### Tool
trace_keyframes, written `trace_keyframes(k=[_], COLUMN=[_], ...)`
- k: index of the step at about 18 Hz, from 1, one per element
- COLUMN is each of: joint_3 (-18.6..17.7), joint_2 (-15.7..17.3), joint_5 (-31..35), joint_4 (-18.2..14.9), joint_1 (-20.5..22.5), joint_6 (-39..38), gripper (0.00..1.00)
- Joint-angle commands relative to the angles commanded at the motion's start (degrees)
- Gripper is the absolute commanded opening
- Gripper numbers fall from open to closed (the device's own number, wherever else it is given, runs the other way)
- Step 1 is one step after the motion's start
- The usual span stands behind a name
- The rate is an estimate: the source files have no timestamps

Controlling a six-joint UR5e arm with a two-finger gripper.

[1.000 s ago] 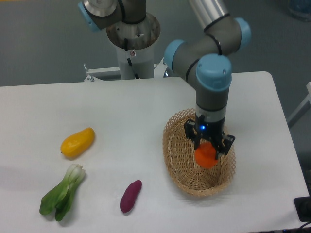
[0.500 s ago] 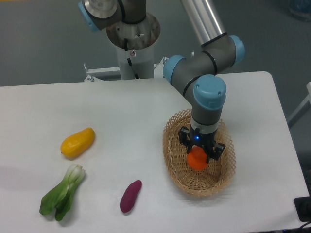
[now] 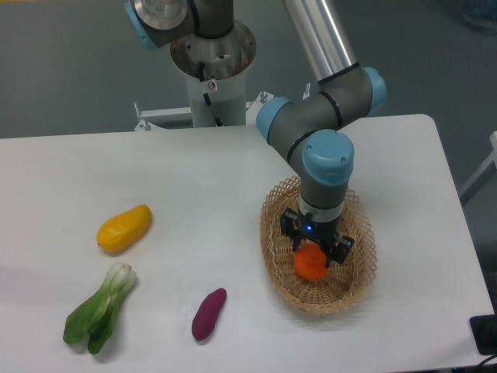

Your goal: Place the orange in the basket

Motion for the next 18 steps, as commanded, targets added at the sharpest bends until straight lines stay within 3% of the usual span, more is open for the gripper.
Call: trace_keyframes(k=[8, 18], joint_3=[2.55, 2.55], joint_2=[1.49, 1.67], joint_5=[-0.09, 0.0], joint_4=[-0.09, -0.09], joint_1=[0.0, 0.0], joint_6=[0.35, 1.49], gripper=[1.0, 1.0])
